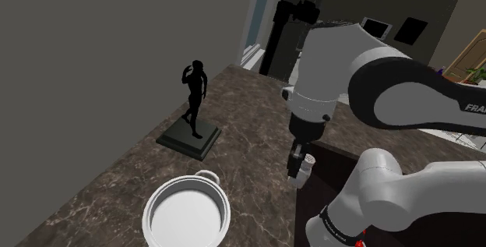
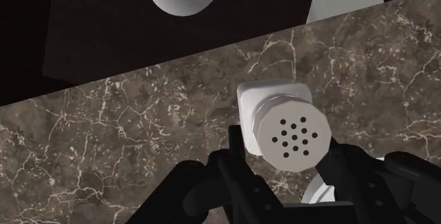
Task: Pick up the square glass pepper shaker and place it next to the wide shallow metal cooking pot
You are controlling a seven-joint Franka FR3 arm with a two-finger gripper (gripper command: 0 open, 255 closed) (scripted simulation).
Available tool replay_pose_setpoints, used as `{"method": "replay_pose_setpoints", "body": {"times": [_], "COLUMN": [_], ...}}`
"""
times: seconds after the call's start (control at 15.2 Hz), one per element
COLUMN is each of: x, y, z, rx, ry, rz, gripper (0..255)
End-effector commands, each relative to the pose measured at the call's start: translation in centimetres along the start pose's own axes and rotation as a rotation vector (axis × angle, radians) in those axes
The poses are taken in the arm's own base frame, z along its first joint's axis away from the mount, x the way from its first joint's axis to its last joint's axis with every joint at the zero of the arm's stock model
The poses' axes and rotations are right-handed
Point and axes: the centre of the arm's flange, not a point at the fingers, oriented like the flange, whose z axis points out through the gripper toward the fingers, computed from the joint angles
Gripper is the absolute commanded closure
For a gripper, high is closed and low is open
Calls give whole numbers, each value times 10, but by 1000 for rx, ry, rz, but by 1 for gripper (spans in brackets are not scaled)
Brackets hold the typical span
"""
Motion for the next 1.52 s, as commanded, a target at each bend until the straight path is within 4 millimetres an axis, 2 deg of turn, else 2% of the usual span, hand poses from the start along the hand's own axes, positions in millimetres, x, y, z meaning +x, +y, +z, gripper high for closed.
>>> {"method": "replay_pose_setpoints", "body": {"times": [0.0, 0.33, 0.4, 1.45], "x": [-14, -47, -58, -42], "y": [-26, -83, -103, -106], "z": [3, 6, 8, 91], "rx": [1, 1, 1, 1], "ry": [-1, -1, -1, -1], "rz": [1, 1, 1, 1], "gripper": [255, 255, 255, 255]}}
